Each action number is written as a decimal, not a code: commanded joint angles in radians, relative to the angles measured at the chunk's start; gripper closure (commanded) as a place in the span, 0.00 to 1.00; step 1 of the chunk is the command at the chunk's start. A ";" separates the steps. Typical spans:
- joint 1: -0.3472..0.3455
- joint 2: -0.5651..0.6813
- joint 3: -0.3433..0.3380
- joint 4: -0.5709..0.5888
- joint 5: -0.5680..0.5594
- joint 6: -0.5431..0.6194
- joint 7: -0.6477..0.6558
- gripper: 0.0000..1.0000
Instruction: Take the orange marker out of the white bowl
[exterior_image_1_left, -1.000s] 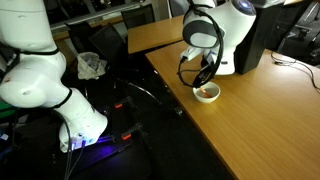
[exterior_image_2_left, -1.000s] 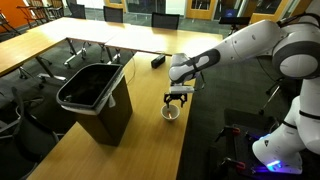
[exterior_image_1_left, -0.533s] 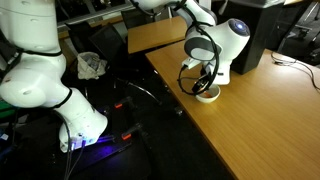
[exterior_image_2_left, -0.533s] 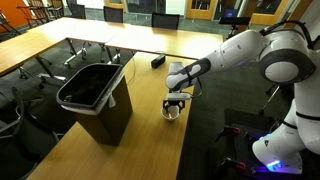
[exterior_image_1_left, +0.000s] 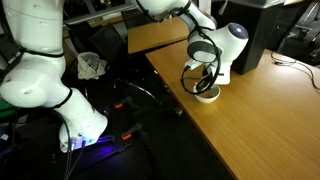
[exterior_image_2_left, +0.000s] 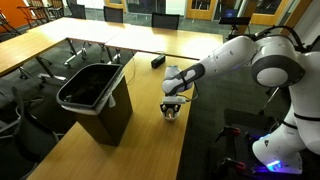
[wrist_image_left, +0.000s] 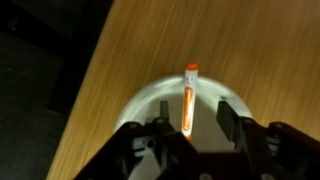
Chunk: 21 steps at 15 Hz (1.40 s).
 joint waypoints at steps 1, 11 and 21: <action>0.015 0.001 -0.014 0.011 -0.020 -0.002 0.033 0.75; 0.070 -0.187 -0.032 -0.097 -0.144 -0.076 0.065 0.97; 0.285 -0.350 0.028 -0.428 -0.477 0.355 0.188 0.97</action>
